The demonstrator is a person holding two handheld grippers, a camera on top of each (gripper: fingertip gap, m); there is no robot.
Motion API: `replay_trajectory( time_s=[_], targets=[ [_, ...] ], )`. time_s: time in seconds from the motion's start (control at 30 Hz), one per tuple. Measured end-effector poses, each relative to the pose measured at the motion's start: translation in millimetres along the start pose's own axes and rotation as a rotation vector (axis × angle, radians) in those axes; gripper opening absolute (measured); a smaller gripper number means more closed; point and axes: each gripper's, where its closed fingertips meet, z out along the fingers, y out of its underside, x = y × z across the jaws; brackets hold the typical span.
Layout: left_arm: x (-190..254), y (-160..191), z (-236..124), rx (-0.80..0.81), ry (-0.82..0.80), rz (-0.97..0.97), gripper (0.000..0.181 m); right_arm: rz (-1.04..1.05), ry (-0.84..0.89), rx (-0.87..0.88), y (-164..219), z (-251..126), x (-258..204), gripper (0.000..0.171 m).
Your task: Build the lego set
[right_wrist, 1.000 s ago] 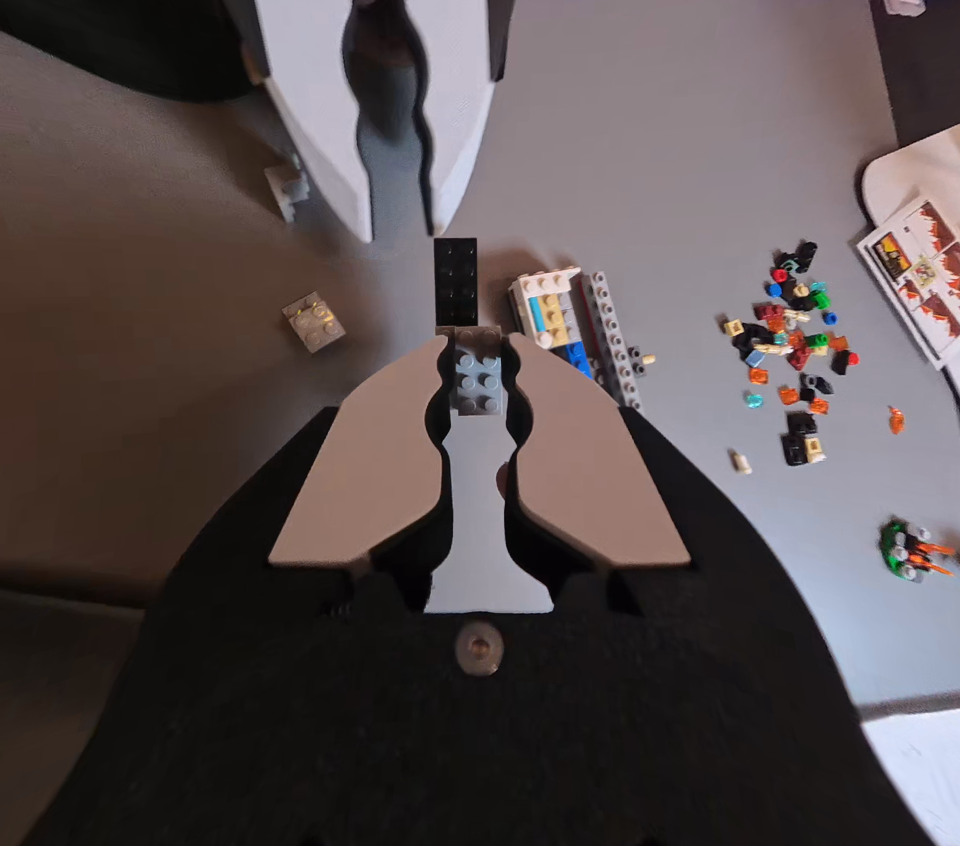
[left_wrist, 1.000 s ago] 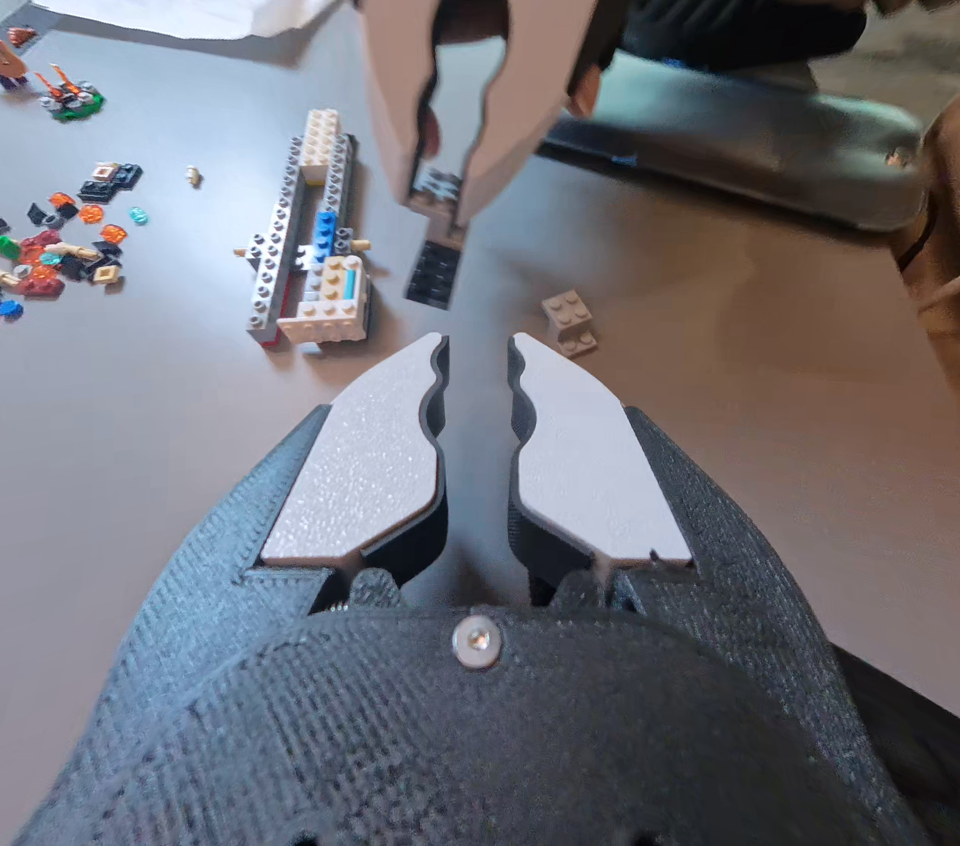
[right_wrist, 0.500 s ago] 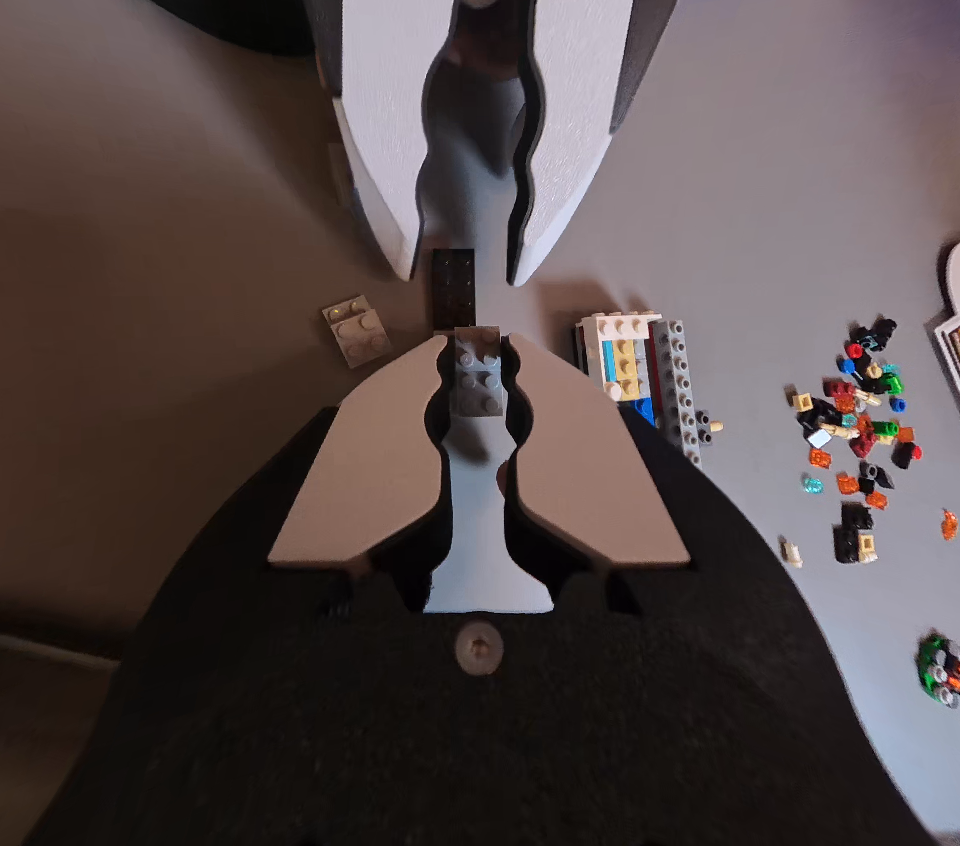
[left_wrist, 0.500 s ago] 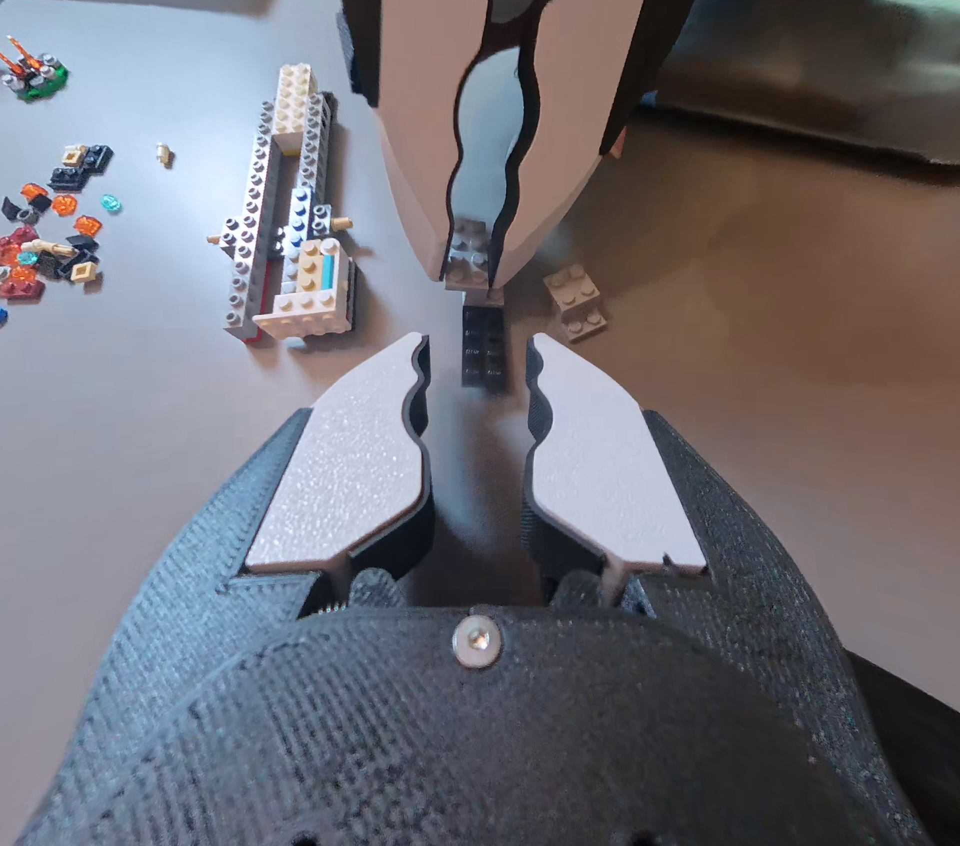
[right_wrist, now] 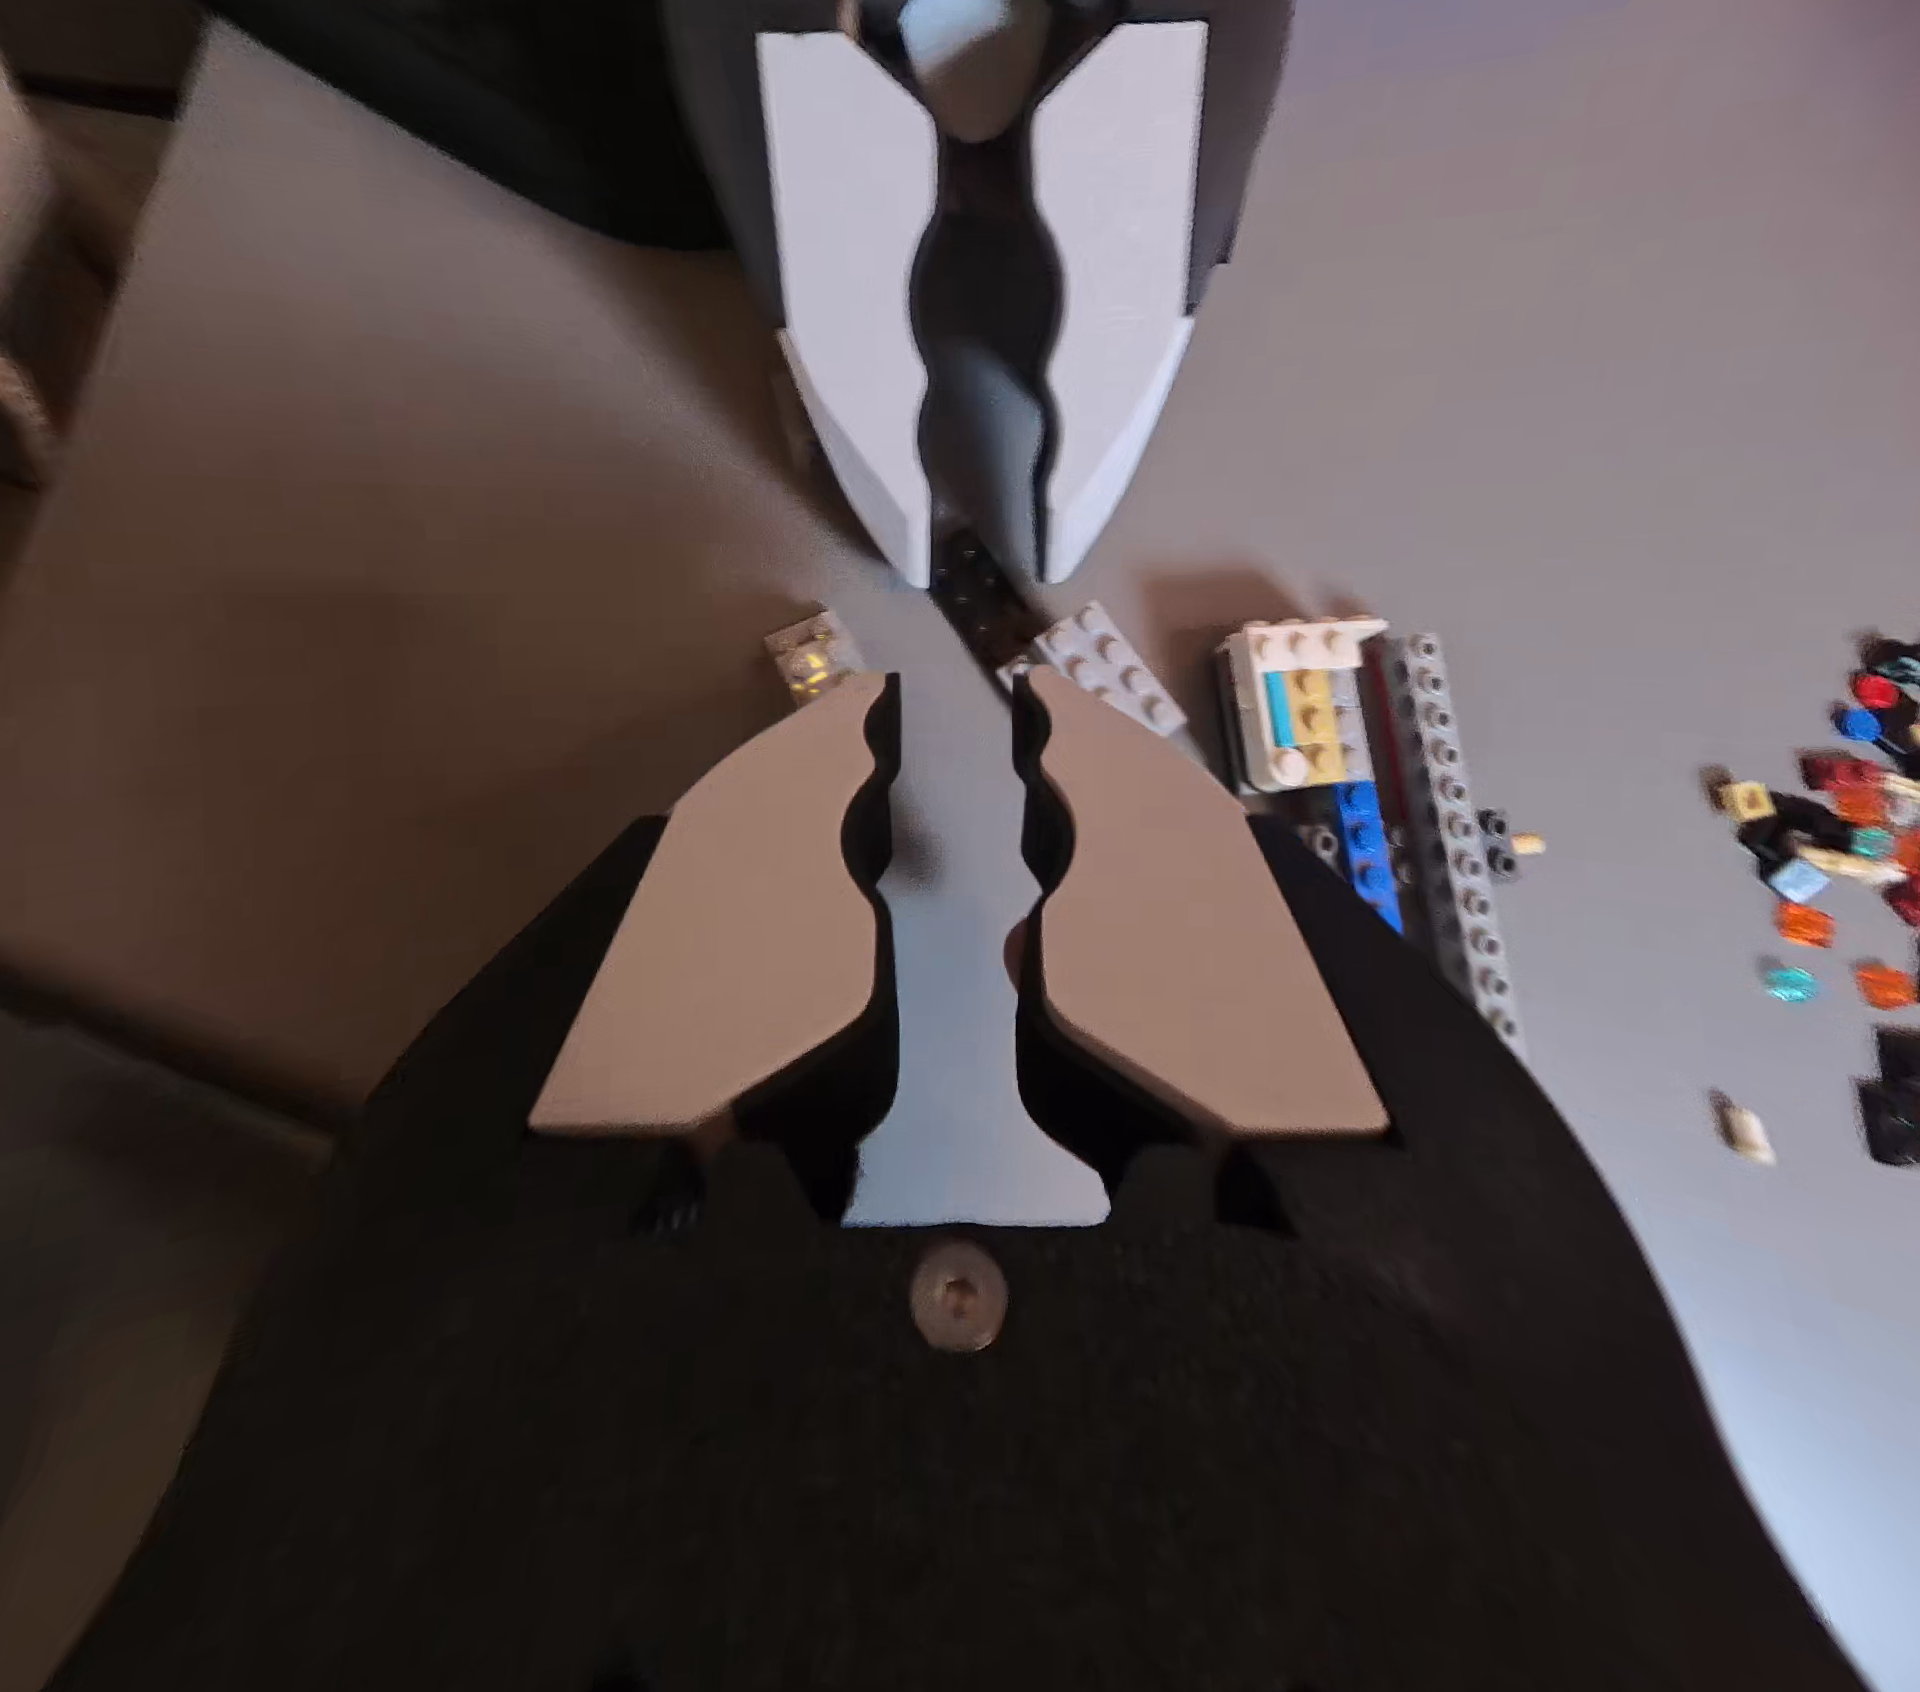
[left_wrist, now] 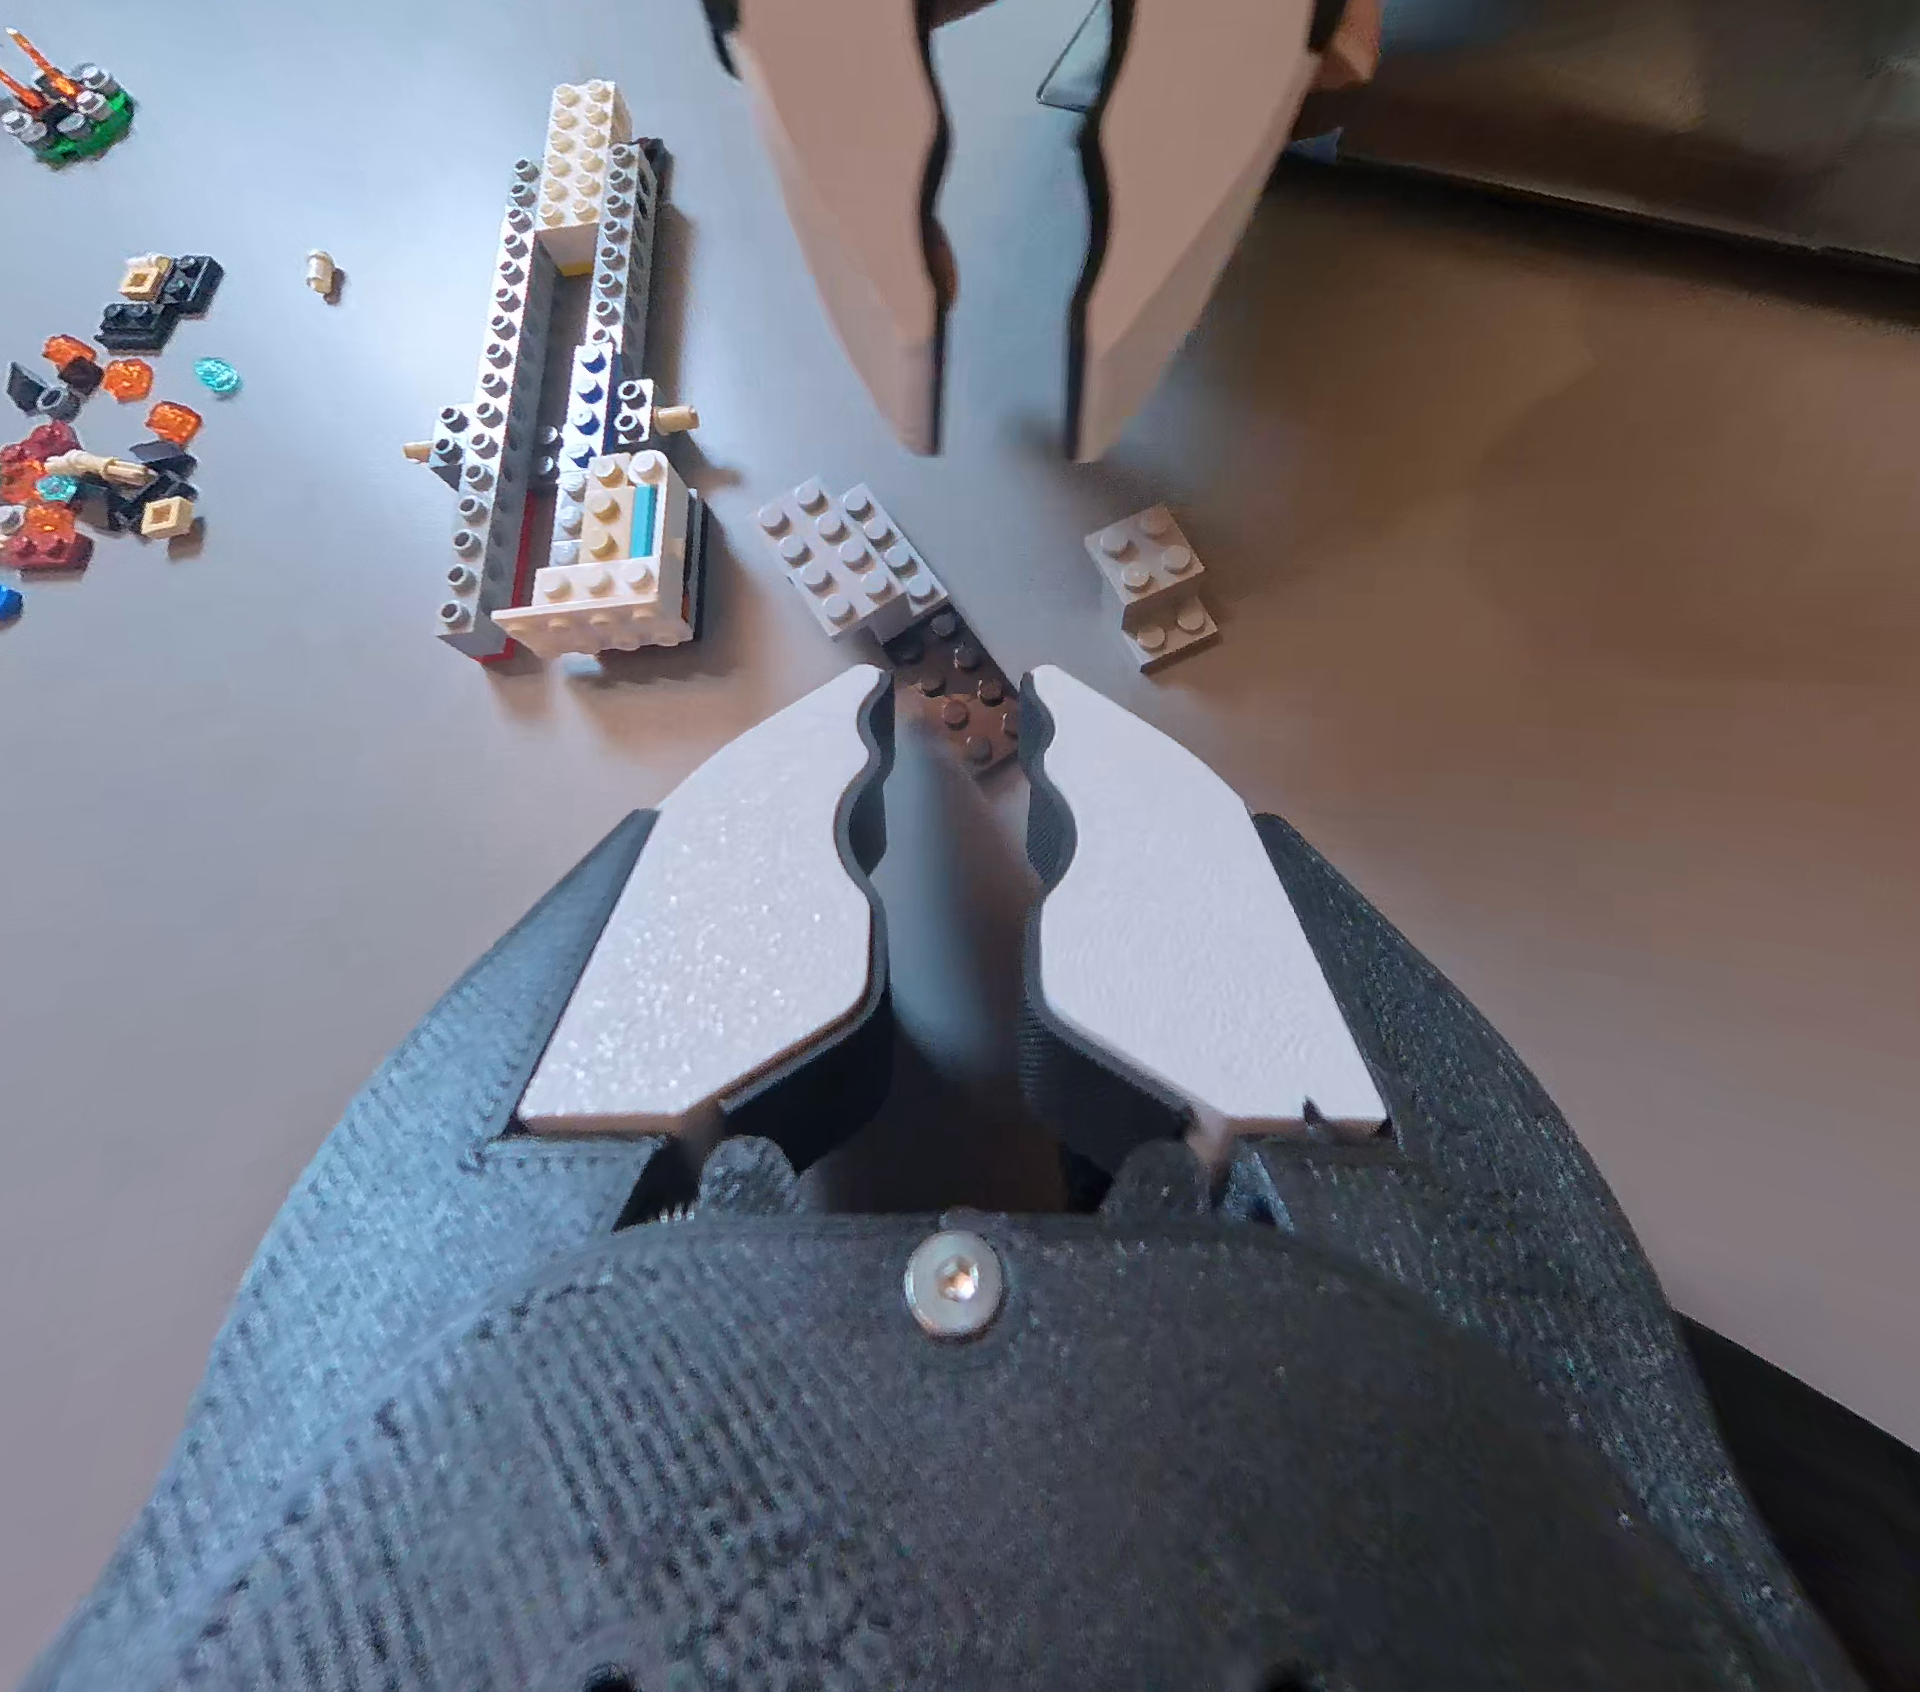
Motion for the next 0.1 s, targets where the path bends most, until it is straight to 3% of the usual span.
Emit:
replay_trajectory(
  time_s=[0.03,0.1],
  targets=[
    [-0.8,-0.2,-0.2,0.002,-0.002,-0.004,0.023,-0.006,-0.022,0.008,-0.3,0.8,-5.3,0.020],
    [-1.7,-0.7,-0.7,0.008,-0.004,-0.010,0.024,-0.012,-0.064,-0.016,2.8,5.5,-14.5,0.021]
  ],
)
